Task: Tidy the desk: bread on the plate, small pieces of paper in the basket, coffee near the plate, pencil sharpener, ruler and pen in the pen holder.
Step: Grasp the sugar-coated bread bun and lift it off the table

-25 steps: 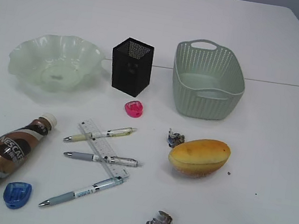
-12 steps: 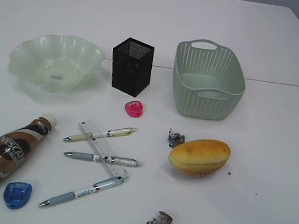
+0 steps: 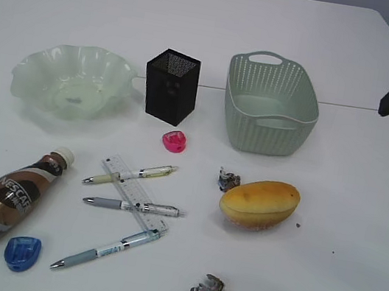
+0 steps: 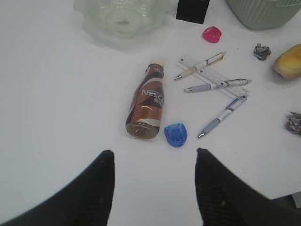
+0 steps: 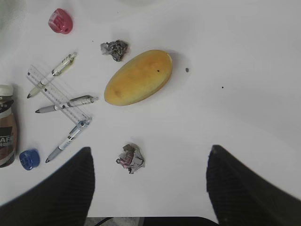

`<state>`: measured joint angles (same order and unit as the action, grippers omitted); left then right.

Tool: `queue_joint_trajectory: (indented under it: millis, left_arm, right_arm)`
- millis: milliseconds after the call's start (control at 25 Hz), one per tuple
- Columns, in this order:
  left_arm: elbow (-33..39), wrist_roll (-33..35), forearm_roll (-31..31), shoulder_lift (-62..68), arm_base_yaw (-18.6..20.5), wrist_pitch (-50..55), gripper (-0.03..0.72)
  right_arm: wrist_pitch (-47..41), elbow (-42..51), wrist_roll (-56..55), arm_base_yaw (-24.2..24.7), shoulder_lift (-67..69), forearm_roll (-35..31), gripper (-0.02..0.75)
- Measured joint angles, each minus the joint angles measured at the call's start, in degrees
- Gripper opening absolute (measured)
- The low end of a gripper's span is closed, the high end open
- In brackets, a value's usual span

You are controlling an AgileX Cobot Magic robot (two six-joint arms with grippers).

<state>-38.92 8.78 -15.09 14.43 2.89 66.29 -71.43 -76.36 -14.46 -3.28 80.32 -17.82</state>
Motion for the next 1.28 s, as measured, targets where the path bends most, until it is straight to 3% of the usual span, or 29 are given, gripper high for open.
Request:
queue_joint_trajectory:
  millis: [360,600,760,960,1280]
  left_arm:
    - [0.0,-1.65,0.0,0.25,0.0,4.07,0.403]
    - [0.0,-1.88,-0.19,0.56,0.0,5.63,0.403]
    - [0.0,-1.88,-0.6,0.56,0.0,5.99,0.403]
    - [0.0,-1.88,-0.72,0.56,0.0,5.99,0.403]
    - [0.0,-3.8,-1.0,0.56,0.0,5.99,0.403]
  right_arm:
    - [0.0,0.0,-2.94,0.0,0.5,-3.34,0.543]
    - [1.62,0.0,-14.11,-0.22,1.66,-4.45,0.488]
    - [4.06,0.0,-23.18,-2.25,3.19,0.29,0.454]
    - [7.7,0.0,-33.26,-8.92,6.67,6.88,0.447]
    - [12.8,0.0,-38.03,-11.57,13.67,6.2,0.447]
